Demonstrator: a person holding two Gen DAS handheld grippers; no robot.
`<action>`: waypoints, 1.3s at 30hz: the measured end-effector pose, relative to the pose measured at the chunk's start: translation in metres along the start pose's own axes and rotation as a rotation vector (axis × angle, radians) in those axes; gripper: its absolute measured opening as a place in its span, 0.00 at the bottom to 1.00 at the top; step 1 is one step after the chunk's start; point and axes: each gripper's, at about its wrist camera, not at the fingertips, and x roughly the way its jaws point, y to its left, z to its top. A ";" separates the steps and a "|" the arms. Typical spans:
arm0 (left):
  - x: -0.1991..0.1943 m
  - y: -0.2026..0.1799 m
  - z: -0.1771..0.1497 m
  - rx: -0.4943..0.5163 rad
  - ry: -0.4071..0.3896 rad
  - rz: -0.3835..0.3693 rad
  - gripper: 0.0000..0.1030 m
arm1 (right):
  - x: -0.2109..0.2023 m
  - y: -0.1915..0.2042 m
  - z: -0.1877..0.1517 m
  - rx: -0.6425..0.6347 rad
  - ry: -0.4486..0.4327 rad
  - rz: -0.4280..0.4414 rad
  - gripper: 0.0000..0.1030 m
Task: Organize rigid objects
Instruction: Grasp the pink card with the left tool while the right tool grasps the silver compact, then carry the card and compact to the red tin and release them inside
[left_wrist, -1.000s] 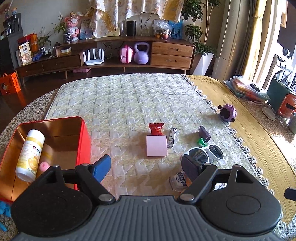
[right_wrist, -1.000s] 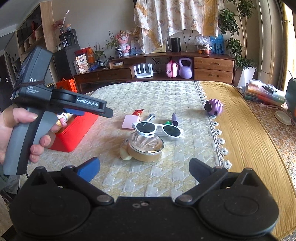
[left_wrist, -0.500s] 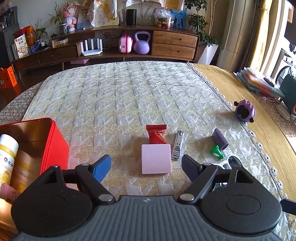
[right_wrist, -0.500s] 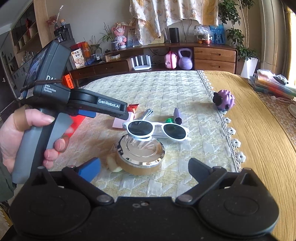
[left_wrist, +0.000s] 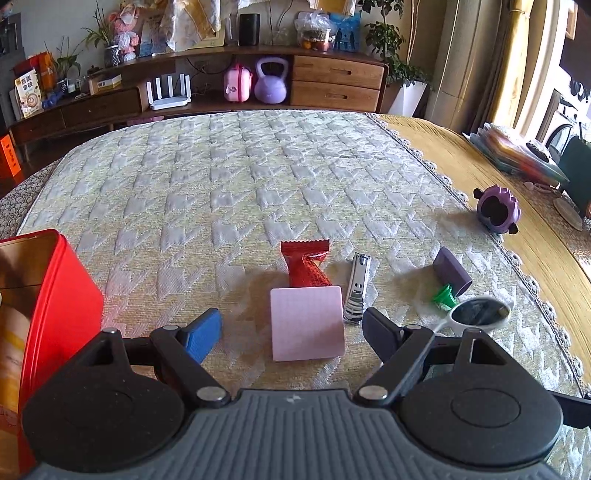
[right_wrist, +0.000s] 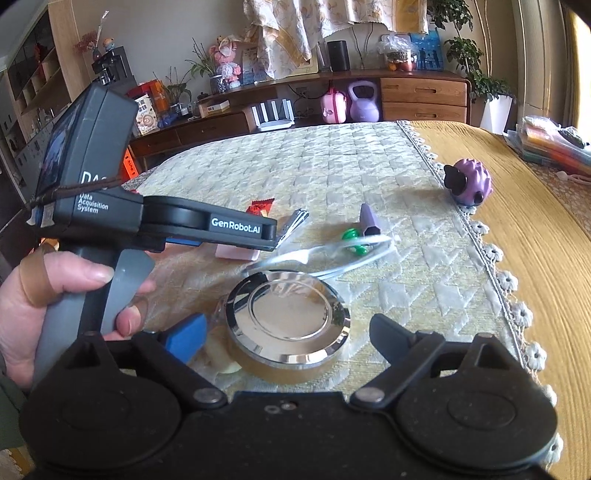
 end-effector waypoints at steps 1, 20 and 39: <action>0.001 0.000 -0.001 0.001 0.000 -0.003 0.80 | 0.001 -0.001 0.000 0.006 0.003 0.001 0.90; -0.012 0.002 -0.002 0.021 -0.045 -0.025 0.42 | 0.005 0.000 0.001 0.037 -0.002 -0.011 0.74; -0.102 0.010 -0.012 -0.021 -0.042 -0.081 0.42 | -0.067 0.025 0.002 -0.048 -0.068 -0.015 0.74</action>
